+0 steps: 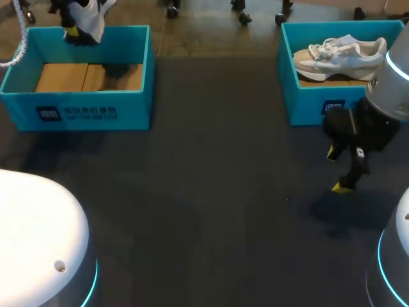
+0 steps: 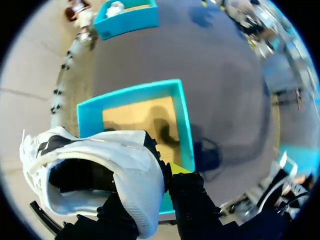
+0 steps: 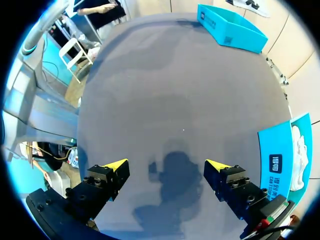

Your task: Take the shoe out of the shoebox, open the shoe tongue, remove and reinsert the insole, then place the shoe into the shoebox

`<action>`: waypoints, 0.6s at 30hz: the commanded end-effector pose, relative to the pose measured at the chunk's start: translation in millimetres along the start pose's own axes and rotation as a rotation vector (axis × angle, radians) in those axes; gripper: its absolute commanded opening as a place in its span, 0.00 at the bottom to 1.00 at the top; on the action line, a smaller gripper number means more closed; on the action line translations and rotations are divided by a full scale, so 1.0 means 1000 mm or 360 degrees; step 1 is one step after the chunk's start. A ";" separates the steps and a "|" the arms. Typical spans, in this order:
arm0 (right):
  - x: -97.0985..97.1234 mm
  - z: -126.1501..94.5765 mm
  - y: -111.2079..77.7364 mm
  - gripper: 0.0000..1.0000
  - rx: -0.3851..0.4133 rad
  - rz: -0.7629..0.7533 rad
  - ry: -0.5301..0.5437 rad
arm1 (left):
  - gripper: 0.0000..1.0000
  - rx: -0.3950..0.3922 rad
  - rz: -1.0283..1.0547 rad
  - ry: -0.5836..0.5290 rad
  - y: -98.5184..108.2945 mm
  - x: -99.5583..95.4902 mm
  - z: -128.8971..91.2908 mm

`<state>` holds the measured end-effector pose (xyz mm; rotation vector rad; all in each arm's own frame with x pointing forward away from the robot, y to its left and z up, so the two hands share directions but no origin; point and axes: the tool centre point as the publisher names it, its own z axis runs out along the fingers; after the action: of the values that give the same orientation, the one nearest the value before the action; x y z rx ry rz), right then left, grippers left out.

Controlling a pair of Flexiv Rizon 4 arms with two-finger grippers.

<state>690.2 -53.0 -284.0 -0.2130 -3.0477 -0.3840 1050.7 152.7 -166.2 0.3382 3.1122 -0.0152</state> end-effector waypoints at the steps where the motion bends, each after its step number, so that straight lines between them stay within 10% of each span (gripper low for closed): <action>1: 0.000 0.001 0.000 1.00 0.0001 -0.0001 0.0000 | 0.00 0.0097 0.0520 -0.0100 0.014 0.006 -0.010; 18: 0.000 0.001 0.000 1.00 0.0001 -0.0001 0.0000 | 0.00 0.0050 0.1013 -0.0120 0.040 -0.002 -0.012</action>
<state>690.2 -53.1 -284.0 -0.2130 -3.0478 -0.3841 1060.1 179.8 -156.7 1.0228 2.8804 -0.0605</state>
